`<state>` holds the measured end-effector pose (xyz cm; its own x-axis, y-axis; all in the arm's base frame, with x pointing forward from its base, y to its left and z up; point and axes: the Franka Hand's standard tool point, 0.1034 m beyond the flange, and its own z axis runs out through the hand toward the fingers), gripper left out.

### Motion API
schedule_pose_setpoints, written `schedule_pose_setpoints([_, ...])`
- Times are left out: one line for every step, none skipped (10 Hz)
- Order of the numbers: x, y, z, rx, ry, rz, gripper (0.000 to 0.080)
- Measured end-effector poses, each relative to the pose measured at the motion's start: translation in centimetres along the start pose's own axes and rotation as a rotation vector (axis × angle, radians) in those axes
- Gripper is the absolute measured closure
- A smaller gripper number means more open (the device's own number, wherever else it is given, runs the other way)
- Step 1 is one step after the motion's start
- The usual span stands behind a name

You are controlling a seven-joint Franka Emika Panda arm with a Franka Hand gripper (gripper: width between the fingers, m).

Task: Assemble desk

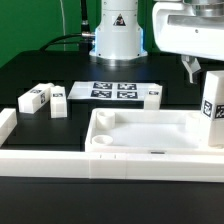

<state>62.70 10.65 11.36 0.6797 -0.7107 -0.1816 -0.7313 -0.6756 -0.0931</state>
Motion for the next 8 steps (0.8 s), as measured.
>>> schedule_pose_setpoints([0.0,0.05,0.01,-0.004,0.001,-0.081,0.015])
schedule_pose_setpoints([0.0,0.41,0.11,-0.036,0.012,-0.21,0.015])
schedule_pose_setpoints([0.11,0.62,0.11,-0.07,0.028,-0.354,0.015])
schedule_pose_setpoints([0.07,0.56,0.05,-0.099,0.045,-0.477,0.015])
schedule_pose_setpoints([-0.07,0.3,-0.13,-0.12,0.053,-0.573,0.015])
schedule_pose_setpoints([-0.11,0.14,-0.15,-0.125,0.055,-0.671,0.015])
schedule_pose_setpoints([-0.09,0.12,-0.15,-0.127,0.053,-0.742,0.015])
schedule_pose_setpoints([-0.1,0.1,-0.16,-0.13,0.048,-0.825,0.015])
